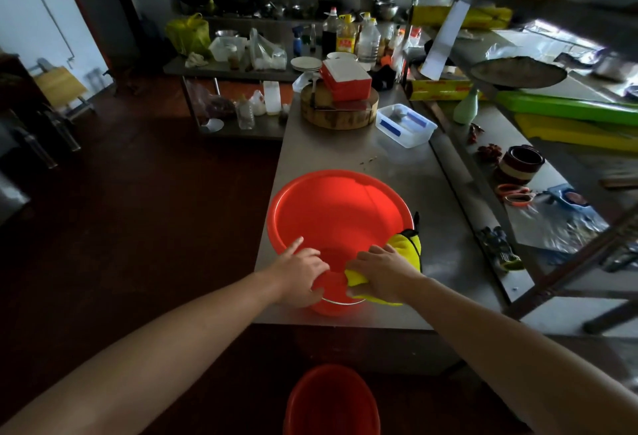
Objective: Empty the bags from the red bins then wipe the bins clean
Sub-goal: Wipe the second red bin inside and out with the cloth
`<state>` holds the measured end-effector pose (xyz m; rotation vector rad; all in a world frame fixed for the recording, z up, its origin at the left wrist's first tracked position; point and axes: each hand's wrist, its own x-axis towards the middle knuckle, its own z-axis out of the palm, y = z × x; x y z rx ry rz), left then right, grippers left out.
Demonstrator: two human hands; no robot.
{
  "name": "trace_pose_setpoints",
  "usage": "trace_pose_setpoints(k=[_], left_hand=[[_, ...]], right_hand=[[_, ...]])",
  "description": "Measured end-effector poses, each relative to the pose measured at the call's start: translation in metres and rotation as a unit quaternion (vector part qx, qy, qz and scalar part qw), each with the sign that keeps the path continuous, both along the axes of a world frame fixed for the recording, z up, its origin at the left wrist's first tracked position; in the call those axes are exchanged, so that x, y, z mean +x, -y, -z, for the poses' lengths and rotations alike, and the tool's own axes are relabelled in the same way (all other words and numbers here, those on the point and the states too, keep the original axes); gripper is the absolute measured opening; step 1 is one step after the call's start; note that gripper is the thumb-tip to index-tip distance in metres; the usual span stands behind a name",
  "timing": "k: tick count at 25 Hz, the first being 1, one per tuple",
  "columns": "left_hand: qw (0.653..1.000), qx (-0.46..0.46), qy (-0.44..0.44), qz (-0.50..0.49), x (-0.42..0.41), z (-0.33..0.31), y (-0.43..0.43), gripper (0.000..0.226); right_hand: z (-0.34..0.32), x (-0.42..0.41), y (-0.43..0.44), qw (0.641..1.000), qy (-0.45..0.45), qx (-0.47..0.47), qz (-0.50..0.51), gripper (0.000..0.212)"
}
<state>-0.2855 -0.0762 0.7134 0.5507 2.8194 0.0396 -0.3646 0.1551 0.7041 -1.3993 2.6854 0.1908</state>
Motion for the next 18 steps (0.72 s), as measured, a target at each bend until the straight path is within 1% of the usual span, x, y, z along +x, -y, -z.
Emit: trace_pose_setpoints(k=[2, 5, 7, 8, 10, 11, 12, 13, 14, 15, 16, 18], left_hand=[[1.000, 0.007, -0.010, -0.005, 0.002, 0.009, -0.010, 0.053], [1.000, 0.008, -0.011, -0.013, 0.004, 0.013, -0.006, 0.049], [0.999, 0.021, -0.003, -0.026, 0.005, 0.011, -0.002, 0.053], [0.999, 0.026, 0.003, -0.038, 0.005, 0.009, 0.001, 0.059], [0.995, 0.040, 0.002, -0.091, 0.008, 0.009, 0.010, 0.068], [0.989, 0.052, -0.007, -0.142, 0.009, 0.012, 0.015, 0.067], [0.975, 0.070, -0.012, -0.210, 0.009, 0.017, 0.020, 0.066], [0.953, 0.101, -0.011, -0.287, 0.010, 0.018, 0.021, 0.069], [0.921, 0.147, -0.002, -0.360, 0.011, 0.019, 0.020, 0.079], [0.884, 0.201, 0.009, -0.423, 0.012, 0.017, 0.016, 0.091], [0.842, 0.259, 0.018, -0.474, 0.010, 0.015, 0.011, 0.098], [0.760, 0.364, 0.025, -0.538, 0.006, 0.014, 0.002, 0.095]], right_hand=[[-0.001, 0.010, 0.009, 1.000, 0.016, 0.008, 0.006, 0.097], [-0.001, 0.010, 0.001, 0.999, 0.051, 0.014, -0.007, 0.088], [0.000, 0.004, -0.010, 0.998, 0.068, 0.016, 0.000, 0.082], [-0.001, 0.002, -0.013, 0.997, 0.073, 0.018, 0.007, 0.082], [0.000, 0.004, -0.013, 0.997, 0.076, 0.020, 0.010, 0.087], [0.002, 0.006, -0.012, 0.997, 0.072, 0.019, 0.006, 0.091], [0.004, 0.009, -0.010, 0.998, 0.063, 0.009, 0.001, 0.094], [0.009, 0.012, -0.009, 0.999, 0.049, -0.010, -0.006, 0.093], [0.015, 0.016, -0.007, 0.999, 0.030, -0.035, -0.017, 0.090], [0.021, 0.020, -0.006, 0.998, 0.007, -0.060, -0.029, 0.085], [0.026, 0.024, -0.004, 0.996, -0.013, -0.078, -0.035, 0.080], [0.033, 0.034, -0.003, 0.995, -0.026, -0.093, -0.032, 0.077]])
